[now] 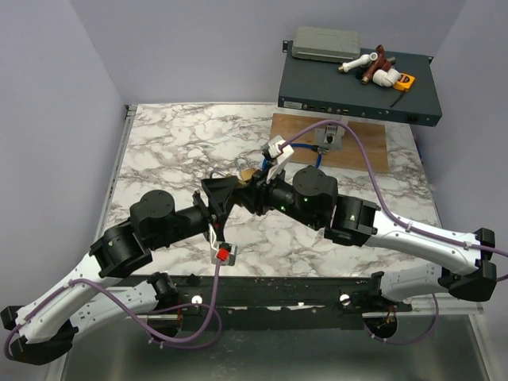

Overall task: Unlock with the key
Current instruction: Unlock the lock.

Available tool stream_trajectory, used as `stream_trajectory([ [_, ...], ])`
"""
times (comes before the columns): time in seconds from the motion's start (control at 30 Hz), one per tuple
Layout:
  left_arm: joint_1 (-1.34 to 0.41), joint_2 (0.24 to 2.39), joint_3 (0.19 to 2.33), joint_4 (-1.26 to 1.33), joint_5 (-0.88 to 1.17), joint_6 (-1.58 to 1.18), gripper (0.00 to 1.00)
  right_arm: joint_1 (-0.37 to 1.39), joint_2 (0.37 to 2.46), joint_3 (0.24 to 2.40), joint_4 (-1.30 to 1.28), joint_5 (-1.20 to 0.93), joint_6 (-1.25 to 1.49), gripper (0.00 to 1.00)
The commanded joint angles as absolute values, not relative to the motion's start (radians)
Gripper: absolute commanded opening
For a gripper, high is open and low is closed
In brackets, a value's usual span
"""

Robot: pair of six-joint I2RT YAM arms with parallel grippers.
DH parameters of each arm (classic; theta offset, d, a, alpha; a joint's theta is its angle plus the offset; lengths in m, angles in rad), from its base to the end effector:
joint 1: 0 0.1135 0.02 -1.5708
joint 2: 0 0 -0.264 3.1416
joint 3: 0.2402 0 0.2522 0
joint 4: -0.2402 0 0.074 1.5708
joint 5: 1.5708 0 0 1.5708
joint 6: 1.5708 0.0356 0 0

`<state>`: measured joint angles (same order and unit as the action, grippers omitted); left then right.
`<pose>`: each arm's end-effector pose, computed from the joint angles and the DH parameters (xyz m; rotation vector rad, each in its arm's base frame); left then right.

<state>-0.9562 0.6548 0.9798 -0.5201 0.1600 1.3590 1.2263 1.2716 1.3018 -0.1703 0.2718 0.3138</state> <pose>0.0707 -0.1100 0.3882 1.6603 0.6012 0.1512 0.1078 0.2720 0.4180 -0.5942 1.6907 0.9017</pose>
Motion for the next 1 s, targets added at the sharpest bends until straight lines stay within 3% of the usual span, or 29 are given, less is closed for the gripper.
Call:
stream_trajectory([
  [0.0,-0.96,0.624,1.037,-0.491,0.245,1.348,0.0,1.225,1.25,1.26,-0.027,0.292,0.29,0.18],
  [0.1,-0.959,0.625,1.047,-0.499,0.278,1.296,0.04,1.225,1.227,1.233,-0.017,0.291,0.282,0.03],
  [0.13,-0.957,0.627,1.059,-0.49,0.286,1.261,0.19,1.225,1.214,1.223,-0.022,0.298,0.281,0.01],
  [0.17,-0.954,0.631,1.071,-0.483,0.295,1.216,0.44,1.225,1.199,1.211,-0.024,0.296,0.276,0.01],
  [0.2,-0.95,0.635,1.089,-0.479,0.302,1.173,0.56,1.224,1.177,1.194,-0.026,0.286,0.268,0.01],
  [0.27,-0.941,0.644,1.123,-0.49,0.315,1.072,0.7,1.224,1.139,1.166,-0.04,0.248,0.248,0.01],
  [0.33,-0.931,0.658,1.159,-0.521,0.332,0.966,0.98,1.225,1.107,1.154,-0.077,0.191,0.22,0.01],
  [0.63,-0.786,0.717,1.235,-0.709,0.617,0.601,0.98,1.224,1.101,1.239,-0.231,-0.02,0.12,0.01],
  [0.83,-0.714,0.806,1.296,-0.846,0.765,0.581,0.98,1.225,1.138,1.308,-0.284,-0.103,0.078,0.01],
  [0.97,-0.677,0.832,1.301,-0.881,0.799,0.61,0.9,1.225,1.136,1.322,-0.302,-0.128,0.056,0.01],
])
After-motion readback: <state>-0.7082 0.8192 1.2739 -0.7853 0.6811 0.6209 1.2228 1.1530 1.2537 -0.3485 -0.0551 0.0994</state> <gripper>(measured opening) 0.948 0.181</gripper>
